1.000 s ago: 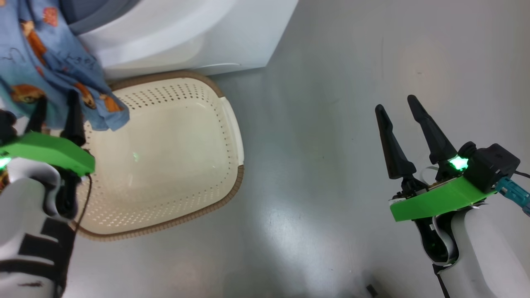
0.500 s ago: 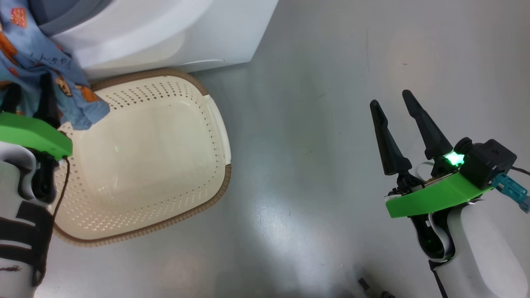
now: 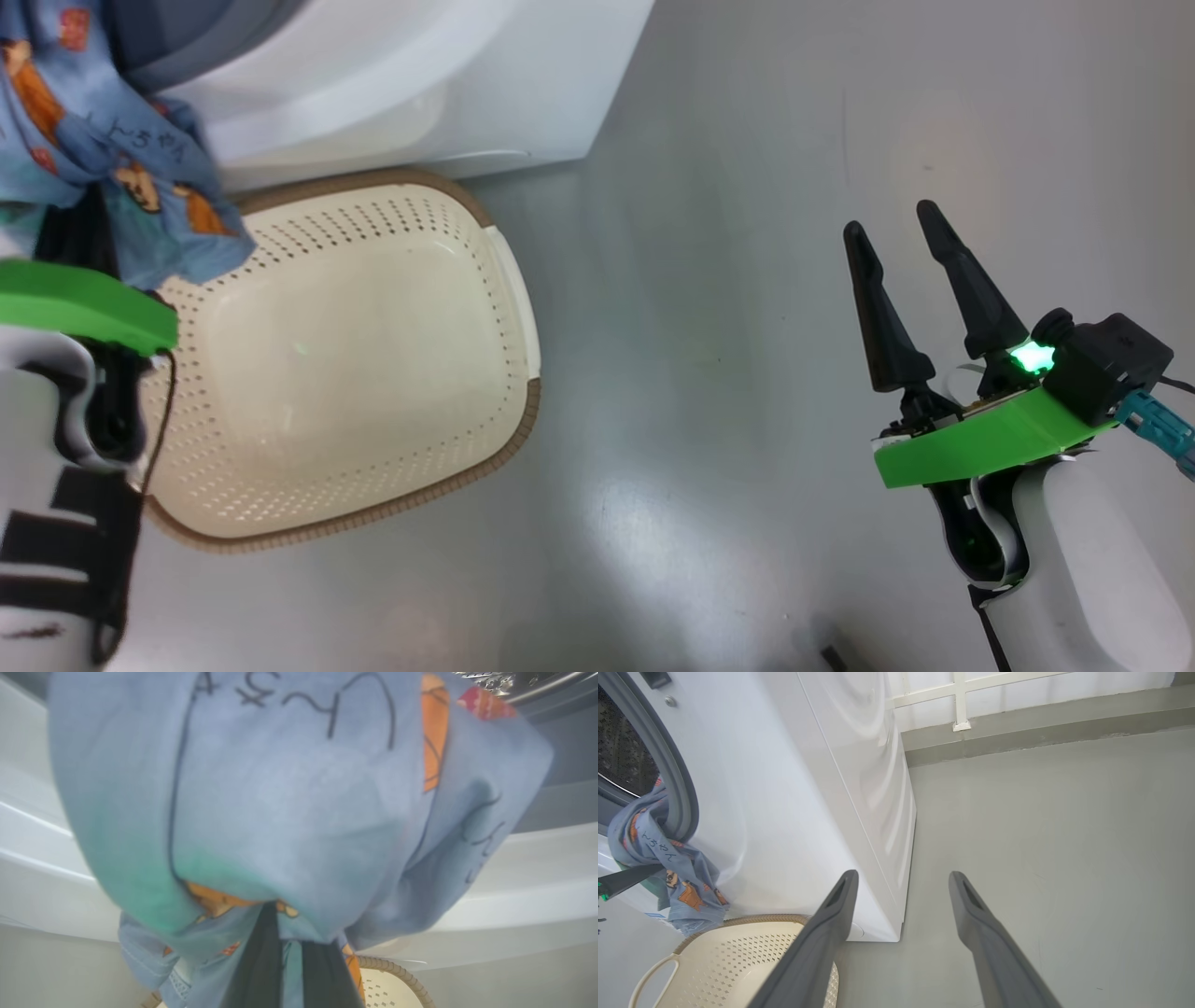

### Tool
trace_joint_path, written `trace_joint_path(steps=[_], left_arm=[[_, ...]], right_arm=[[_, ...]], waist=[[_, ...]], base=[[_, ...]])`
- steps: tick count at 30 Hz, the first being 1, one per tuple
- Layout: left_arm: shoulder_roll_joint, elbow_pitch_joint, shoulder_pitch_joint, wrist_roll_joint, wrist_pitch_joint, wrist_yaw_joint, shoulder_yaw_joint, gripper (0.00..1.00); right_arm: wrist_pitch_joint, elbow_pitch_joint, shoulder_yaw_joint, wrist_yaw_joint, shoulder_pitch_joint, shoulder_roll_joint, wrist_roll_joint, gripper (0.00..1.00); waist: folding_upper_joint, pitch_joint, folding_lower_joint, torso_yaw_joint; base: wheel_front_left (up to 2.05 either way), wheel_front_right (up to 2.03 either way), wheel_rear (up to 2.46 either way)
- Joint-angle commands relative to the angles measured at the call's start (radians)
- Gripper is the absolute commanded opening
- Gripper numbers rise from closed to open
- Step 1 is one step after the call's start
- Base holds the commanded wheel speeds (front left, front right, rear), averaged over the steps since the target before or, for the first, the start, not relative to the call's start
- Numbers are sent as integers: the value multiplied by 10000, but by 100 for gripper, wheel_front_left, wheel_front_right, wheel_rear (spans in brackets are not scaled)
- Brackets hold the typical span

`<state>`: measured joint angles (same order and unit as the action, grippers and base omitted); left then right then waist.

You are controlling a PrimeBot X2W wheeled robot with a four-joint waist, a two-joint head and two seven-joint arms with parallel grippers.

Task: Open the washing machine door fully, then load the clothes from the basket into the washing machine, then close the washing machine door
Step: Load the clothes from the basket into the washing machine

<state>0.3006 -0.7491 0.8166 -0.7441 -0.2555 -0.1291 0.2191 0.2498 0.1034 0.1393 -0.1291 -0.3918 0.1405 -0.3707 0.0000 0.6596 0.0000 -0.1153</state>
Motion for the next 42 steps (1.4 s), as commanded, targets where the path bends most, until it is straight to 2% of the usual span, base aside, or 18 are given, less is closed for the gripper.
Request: trace_joint_path(steps=[1,11,17,24,37,42], left_arm=[[372,347,-304,117,-63,-15,-369,0],[-207,3058,-1299,1132,-63,-15,-1928,0],[36,3742,-1160,1530,-63,-15,-2019,0],[634,3130,-157,1645,-63,-15,-1710,0],[1770,-455,3198,858,-63,-15,406,0],[2141,-665,4228,1214,-63,-15,20,0]], right_arm=[[120,-199,151,-16,292,-43,65,100],[120,-81,184,-16,409,-101,-33,100],[120,-62,231,-16,478,-160,-83,100],[120,-46,316,-16,472,-276,-146,100],[120,-101,364,-16,496,-505,-201,100],[120,-138,438,-16,420,-571,-206,100]], waist=[[0,-153,0,123],[0,-673,0,361],[0,-782,0,325],[0,-735,0,131],[0,-475,0,-519],[0,-321,0,-831]], base=[[0,0,0],[0,0,0],[0,0,0],[0,0,0],[0,0,0],[0,0,0]])
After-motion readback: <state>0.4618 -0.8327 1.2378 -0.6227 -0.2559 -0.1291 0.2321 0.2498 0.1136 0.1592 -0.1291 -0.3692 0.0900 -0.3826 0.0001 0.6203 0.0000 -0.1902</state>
